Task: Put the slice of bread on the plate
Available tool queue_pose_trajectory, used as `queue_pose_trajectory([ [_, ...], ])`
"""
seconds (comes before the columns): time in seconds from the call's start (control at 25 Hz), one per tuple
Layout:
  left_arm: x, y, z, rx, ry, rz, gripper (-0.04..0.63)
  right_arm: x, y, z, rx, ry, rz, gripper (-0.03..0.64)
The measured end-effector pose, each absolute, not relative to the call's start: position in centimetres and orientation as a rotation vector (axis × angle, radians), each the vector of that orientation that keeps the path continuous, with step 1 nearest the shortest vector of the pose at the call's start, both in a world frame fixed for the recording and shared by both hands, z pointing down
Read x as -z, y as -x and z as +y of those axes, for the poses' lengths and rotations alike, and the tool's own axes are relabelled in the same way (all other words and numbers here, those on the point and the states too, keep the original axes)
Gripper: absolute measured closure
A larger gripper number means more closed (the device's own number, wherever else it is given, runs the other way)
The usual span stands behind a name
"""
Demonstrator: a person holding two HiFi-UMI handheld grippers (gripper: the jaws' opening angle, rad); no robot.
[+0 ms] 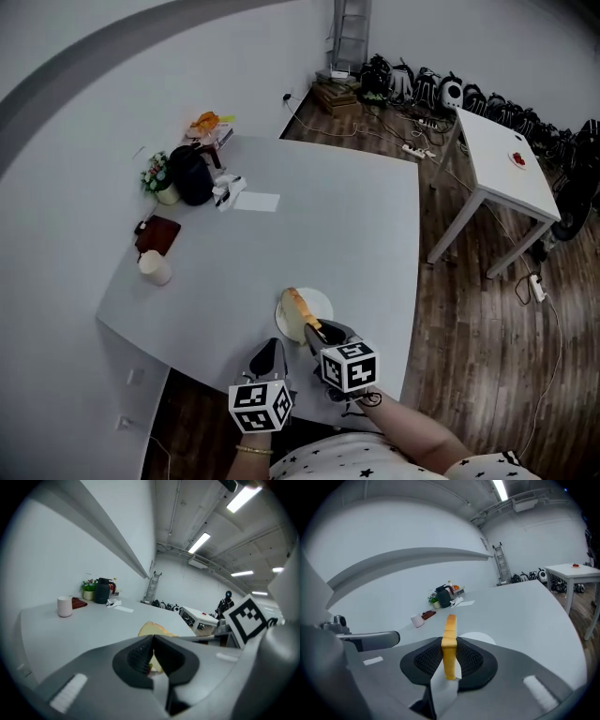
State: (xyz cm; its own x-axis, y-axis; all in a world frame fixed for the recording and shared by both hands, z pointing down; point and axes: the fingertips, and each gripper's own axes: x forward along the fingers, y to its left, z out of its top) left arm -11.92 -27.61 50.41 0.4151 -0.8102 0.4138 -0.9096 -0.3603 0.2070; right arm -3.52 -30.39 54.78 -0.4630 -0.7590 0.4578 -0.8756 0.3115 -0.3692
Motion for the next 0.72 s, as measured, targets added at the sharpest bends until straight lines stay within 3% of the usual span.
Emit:
queue_pose_trajectory([
  [0.32, -51.6, 12.6, -30.3, -0.328, -2.258, -1.442, 0.588, -57.1, 3.4, -32.1, -1.002, -1.508, -2.352, 0.531],
  [0.72, -53.2, 11.5, -30.5, -0.351, -2.253, -1.386, 0.588, -59.0, 0.0, -33.1, -0.708, -1.655, -2.130, 0.468],
])
